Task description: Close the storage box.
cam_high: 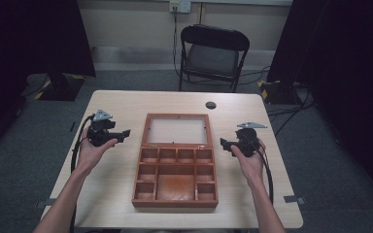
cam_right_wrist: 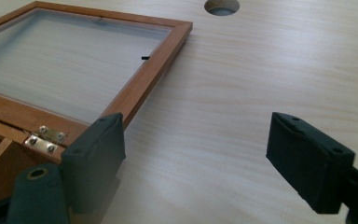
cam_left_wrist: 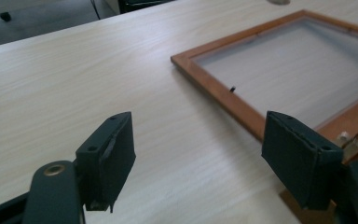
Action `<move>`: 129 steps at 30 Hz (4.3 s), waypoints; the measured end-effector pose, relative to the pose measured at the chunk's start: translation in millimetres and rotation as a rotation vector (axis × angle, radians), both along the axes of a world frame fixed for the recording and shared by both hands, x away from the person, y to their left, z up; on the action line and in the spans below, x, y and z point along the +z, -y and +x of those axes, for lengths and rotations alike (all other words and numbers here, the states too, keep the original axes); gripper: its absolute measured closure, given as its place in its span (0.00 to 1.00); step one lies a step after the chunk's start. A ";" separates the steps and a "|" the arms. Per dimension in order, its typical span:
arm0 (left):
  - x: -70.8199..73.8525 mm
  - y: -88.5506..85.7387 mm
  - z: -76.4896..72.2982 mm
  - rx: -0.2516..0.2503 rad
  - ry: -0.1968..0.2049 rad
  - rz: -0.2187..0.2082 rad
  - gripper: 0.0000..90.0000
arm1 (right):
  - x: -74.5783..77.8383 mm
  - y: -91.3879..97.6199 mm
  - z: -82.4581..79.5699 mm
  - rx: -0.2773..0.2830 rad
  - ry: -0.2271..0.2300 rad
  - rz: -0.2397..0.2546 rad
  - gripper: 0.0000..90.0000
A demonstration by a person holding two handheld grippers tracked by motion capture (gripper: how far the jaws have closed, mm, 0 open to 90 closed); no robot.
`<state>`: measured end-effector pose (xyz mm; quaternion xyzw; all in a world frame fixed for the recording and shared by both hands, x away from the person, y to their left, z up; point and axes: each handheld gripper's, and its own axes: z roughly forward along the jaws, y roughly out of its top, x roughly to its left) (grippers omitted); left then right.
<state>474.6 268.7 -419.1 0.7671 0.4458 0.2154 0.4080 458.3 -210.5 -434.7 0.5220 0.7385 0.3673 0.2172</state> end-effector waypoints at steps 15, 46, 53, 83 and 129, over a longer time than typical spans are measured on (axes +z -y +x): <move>-11.0 5.9 28.2 -0.027 -0.054 -0.063 0.23 | 0.9 -27.3 37.5 0.078 -0.009 -0.023 0.21; -48.0 49.0 43.2 -0.016 -0.232 -0.051 0.22 | -35.9 -54.7 61.6 0.105 -0.148 0.101 0.14; -48.6 50.6 44.8 -0.023 -0.258 -0.065 0.19 | -40.0 -57.2 64.9 0.123 -0.160 0.151 0.14; -56.7 53.2 53.0 -0.040 -0.312 -0.163 0.22 | -51.3 -58.3 88.3 0.155 -0.282 0.320 0.20; -37.8 65.4 56.0 -0.096 -0.268 -0.171 0.33 | -31.7 -33.7 77.6 0.133 -0.129 0.432 0.57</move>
